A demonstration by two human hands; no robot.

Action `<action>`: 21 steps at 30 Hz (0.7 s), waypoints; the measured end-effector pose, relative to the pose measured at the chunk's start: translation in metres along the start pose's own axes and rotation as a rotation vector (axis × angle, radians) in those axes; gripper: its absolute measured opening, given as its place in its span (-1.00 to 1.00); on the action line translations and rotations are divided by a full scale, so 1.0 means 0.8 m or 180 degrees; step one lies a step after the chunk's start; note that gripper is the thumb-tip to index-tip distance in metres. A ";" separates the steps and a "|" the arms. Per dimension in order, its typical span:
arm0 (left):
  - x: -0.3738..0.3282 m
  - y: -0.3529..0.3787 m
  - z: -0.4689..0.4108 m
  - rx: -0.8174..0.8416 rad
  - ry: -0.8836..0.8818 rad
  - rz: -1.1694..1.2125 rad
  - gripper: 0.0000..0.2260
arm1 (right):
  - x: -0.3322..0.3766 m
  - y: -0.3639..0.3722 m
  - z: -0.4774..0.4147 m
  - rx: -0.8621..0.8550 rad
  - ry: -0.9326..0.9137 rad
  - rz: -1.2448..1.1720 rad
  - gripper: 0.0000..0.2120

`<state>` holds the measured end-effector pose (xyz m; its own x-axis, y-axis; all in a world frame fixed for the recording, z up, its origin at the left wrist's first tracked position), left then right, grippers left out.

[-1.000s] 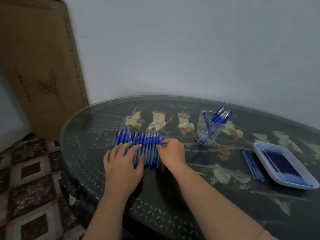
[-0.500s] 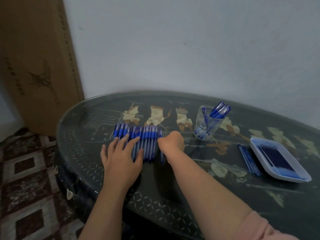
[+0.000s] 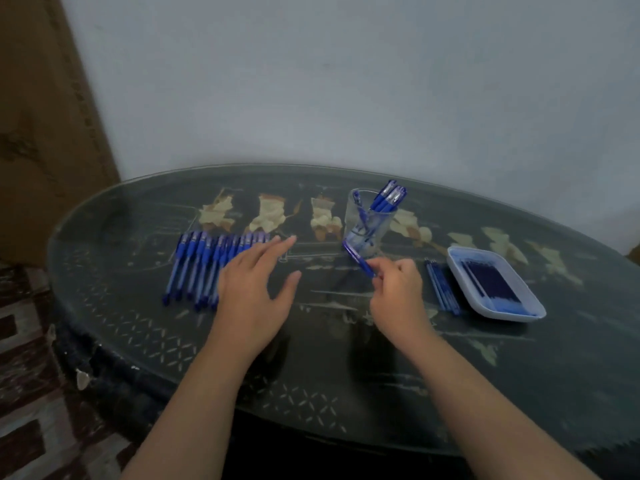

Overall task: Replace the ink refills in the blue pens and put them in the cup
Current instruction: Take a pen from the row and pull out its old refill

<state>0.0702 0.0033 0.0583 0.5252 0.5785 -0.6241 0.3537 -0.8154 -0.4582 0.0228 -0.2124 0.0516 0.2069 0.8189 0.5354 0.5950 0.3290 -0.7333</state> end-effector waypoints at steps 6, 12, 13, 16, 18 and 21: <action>-0.071 0.074 0.034 0.0600 0.0140 0.0390 -0.51 | -0.060 -0.041 0.022 -0.0402 -0.0544 0.0241 -0.56; -0.096 0.118 0.049 0.0627 0.0319 0.0521 -0.71 | -0.082 -0.055 0.035 -0.0693 -0.0886 -0.0020 -0.52; -0.097 0.122 0.049 0.0626 0.0289 0.0572 -0.74 | -0.084 -0.057 0.035 -0.0690 -0.0906 -0.0071 -0.51; -0.099 0.127 0.047 0.0557 0.0238 0.0641 -0.77 | -0.087 -0.056 0.037 -0.0602 -0.0967 -0.0242 -0.52; -0.100 0.128 0.044 0.0538 0.0191 0.0692 -0.77 | -0.086 -0.055 0.036 -0.0598 -0.1000 -0.0416 -0.58; -0.099 0.130 0.044 0.0625 0.0044 0.0834 -0.73 | -0.084 -0.057 0.034 -0.0711 -0.1063 -0.0562 -0.63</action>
<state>0.0380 -0.1271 0.0378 0.5896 0.3481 -0.7288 0.0498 -0.9163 -0.3973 -0.0395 -0.2697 0.0380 -0.1536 0.8785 0.4525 0.7597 0.3978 -0.5144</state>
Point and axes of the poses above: each hand's wrist, its own z-axis away from the middle knuckle, its own y-axis out of the palm, x = y × z, the point moved 10 cm from there along -z, towards the middle knuckle, and after that the axes turned 14 degrees about -x, right-handed, at the moved point
